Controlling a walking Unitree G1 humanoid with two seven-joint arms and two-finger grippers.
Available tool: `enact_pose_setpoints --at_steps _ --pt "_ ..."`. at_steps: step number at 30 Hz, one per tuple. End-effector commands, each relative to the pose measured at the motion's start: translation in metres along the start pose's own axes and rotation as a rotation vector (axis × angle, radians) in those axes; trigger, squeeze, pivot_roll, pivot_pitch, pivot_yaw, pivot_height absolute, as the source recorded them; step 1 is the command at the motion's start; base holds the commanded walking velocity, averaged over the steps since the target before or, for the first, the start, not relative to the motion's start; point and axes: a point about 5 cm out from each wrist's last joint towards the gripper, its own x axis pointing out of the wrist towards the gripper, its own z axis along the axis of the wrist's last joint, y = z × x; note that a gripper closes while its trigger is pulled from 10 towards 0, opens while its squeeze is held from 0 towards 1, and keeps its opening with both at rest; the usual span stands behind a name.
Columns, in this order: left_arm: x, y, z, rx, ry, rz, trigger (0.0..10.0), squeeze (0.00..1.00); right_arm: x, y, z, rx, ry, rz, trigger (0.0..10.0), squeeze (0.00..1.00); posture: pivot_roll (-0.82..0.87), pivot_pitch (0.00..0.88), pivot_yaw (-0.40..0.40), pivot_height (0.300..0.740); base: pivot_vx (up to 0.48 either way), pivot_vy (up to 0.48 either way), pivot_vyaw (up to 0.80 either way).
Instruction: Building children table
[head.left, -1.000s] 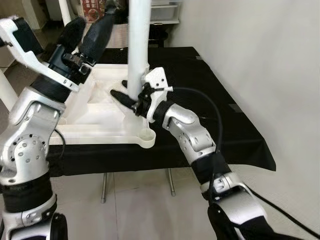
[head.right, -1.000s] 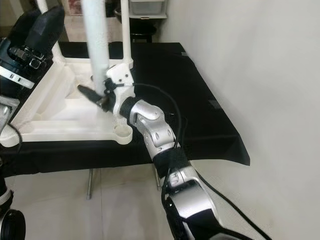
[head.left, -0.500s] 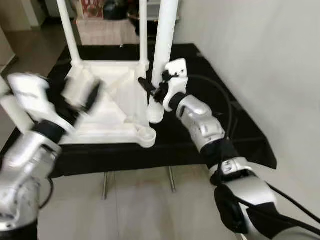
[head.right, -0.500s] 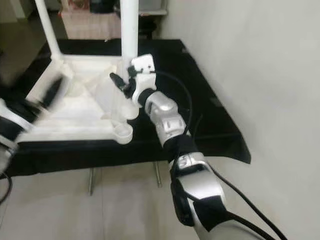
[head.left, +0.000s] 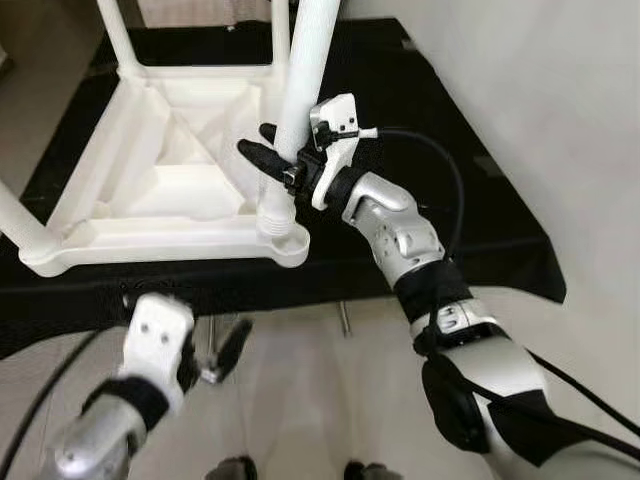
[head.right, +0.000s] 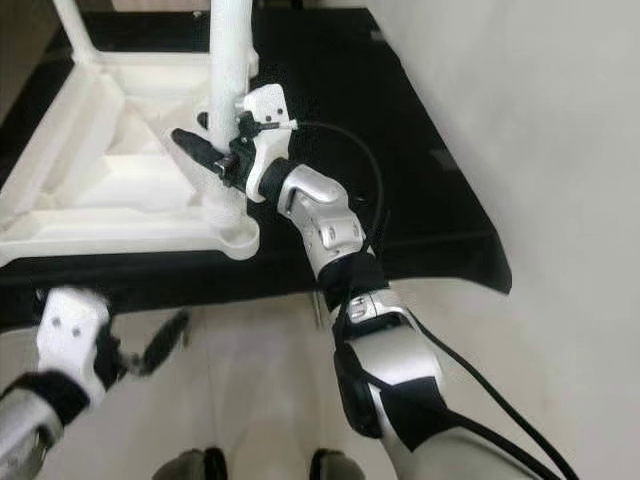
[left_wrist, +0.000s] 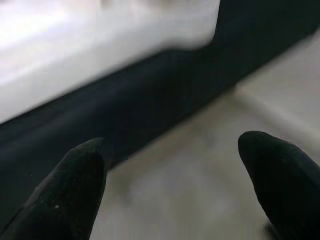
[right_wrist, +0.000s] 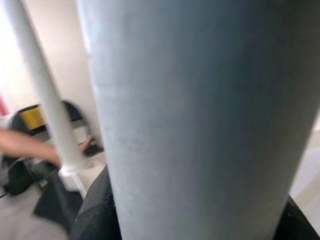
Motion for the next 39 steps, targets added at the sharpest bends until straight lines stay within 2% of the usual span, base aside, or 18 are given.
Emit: enact_pose_setpoints --at_steps 1,6,7,8,9,14,16,18,19,21,23,24,26,31,37,39 --pt "-0.006 -0.001 0.005 0.068 -0.031 0.048 10.0 0.00 0.000 -0.001 0.010 -0.007 -0.047 0.054 10.0 0.00 0.06 0.391 -0.037 0.740 0.000 0.000 0.00" --pt "-0.009 -0.002 0.006 0.046 -0.045 0.067 10.0 0.00 -0.002 0.000 0.012 -0.008 -0.050 0.095 10.0 0.00 0.06 0.410 -0.036 0.740 0.000 0.000 0.00" --pt "-0.012 -0.005 0.007 0.046 -0.056 0.064 10.0 0.00 -0.004 0.002 0.014 -0.015 -0.054 0.147 10.0 0.00 0.06 0.416 -0.036 0.740 0.000 0.000 0.00" --pt "-0.012 -0.005 0.007 0.046 -0.056 0.064 10.0 0.00 -0.004 0.002 0.014 -0.015 -0.054 0.147 10.0 0.00 0.06 0.416 -0.036 0.740 0.000 0.000 0.00" --pt "-0.020 -0.011 0.011 0.020 -0.089 0.060 10.0 0.00 -0.009 0.006 0.016 -0.020 -0.049 0.262 10.0 0.00 0.06 0.430 -0.033 0.740 0.000 0.000 0.00" --pt "-0.028 -0.018 0.015 0.008 -0.108 0.048 10.0 0.00 -0.013 0.009 0.017 -0.021 -0.014 0.378 10.0 0.00 0.06 0.442 -0.035 0.740 0.000 0.000 0.00" --pt "-0.028 -0.018 0.015 0.008 -0.108 0.048 10.0 0.00 -0.013 0.009 0.017 -0.021 -0.014 0.378 10.0 0.00 0.06 0.442 -0.035 0.740 0.000 0.000 0.00" --pt "-0.030 -0.022 0.016 0.010 -0.115 0.041 10.0 0.00 -0.017 0.009 0.021 -0.023 0.005 0.464 10.0 0.00 0.06 0.448 -0.038 0.740 0.000 0.000 0.00" --pt "-0.030 -0.022 0.016 0.010 -0.115 0.041 10.0 0.00 -0.017 0.009 0.021 -0.023 0.005 0.464 10.0 0.00 0.06 0.448 -0.038 0.740 0.000 0.000 0.00" --pt "-0.031 -0.024 0.017 0.011 -0.121 0.035 10.0 0.00 -0.018 0.008 0.022 -0.050 0.045 0.508 10.0 0.00 0.05 0.448 -0.041 0.740 0.000 0.000 0.00" --pt "-0.031 -0.025 0.018 0.009 -0.125 0.027 10.0 0.00 -0.015 0.004 0.017 -0.120 0.159 0.483 10.0 0.00 0.05 0.449 -0.045 0.740 0.000 0.000 0.00" --pt "-0.031 -0.025 0.018 0.009 -0.125 0.027 10.0 0.00 -0.015 0.004 0.017 -0.120 0.159 0.483 10.0 0.00 0.05 0.449 -0.045 0.740 0.000 0.000 0.00" --pt "-0.031 -0.026 0.018 0.006 -0.129 0.024 10.0 0.00 -0.006 0.003 0.015 -0.162 0.275 0.438 10.0 0.00 0.04 0.448 -0.050 0.740 0.000 0.000 0.00" --pt "-0.031 -0.028 0.019 0.009 -0.137 0.032 10.0 0.00 0.002 0.009 0.027 -0.132 0.303 0.495 10.0 0.00 0.04 0.435 -0.066 0.740 0.000 0.000 0.00" --pt "-0.030 -0.029 0.019 0.011 -0.144 0.038 10.0 0.00 0.006 0.012 0.026 -0.094 0.399 0.533 10.0 0.00 0.02 0.432 -0.076 0.740 0.000 0.000 0.00" --pt "-0.030 -0.029 0.019 0.011 -0.144 0.038 10.0 0.00 0.006 0.012 0.026 -0.094 0.399 0.533 10.0 0.00 0.02 0.432 -0.076 0.740 0.000 0.000 0.00"
